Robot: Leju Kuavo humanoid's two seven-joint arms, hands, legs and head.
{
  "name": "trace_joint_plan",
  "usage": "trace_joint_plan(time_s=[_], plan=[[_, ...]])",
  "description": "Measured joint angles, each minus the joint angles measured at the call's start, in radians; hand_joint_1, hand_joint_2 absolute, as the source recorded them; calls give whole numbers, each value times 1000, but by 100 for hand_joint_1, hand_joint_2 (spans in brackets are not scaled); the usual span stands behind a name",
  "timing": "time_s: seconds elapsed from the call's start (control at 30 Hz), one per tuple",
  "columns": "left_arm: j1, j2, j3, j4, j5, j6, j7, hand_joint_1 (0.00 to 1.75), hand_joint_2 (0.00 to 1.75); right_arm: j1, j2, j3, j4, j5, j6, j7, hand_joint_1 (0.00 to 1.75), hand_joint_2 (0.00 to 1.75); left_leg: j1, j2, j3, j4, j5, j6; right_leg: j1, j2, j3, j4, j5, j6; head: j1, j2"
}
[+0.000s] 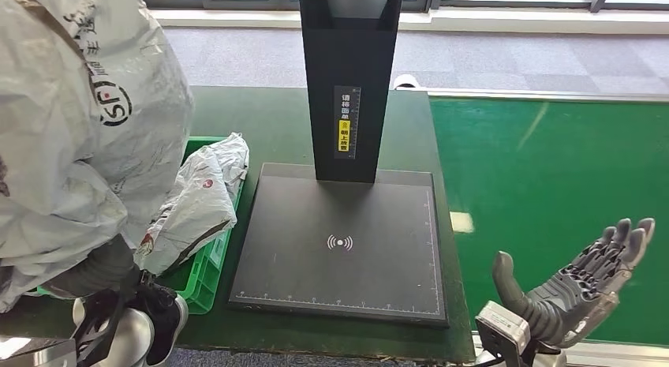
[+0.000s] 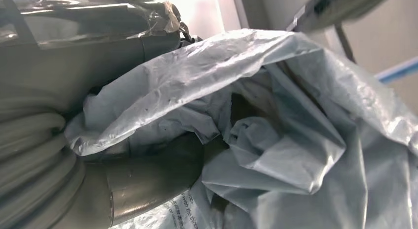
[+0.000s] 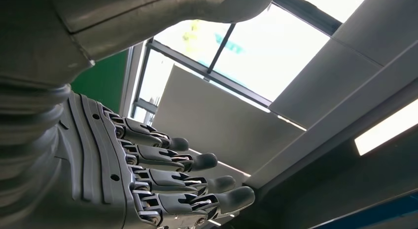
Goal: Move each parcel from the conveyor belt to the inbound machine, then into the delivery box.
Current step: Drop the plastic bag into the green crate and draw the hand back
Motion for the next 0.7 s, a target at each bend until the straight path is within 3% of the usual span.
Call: trace_joint_plan(time_s=[0.27,0.37,0.53,0.7], plan=[[-1,-3,56,0,-33,58,0,175,175,-3,9,-9,0,10,0,0,0,175,0,0,0,0,0,0,0,0,0,0,0,0,0,0],[-10,-31,101,45,-202,69,0,175,175,-2,14,-12,0,15,0,0,0,175,0,0,0,0,0,0,0,0,0,0,0,0,0,0],[-56,-132,271,182,-587,75,0,175,175,10,19,-14,0,17,0,0,0,175,-1,1,1,0,0,0,-1,1,0,0,1,0,0,0],[-88,-180,376,275,-729,77,0,175,175,23,22,-18,-2,19,0,0,0,175,-1,1,1,0,0,0,0,2,0,0,1,0,0,0]])
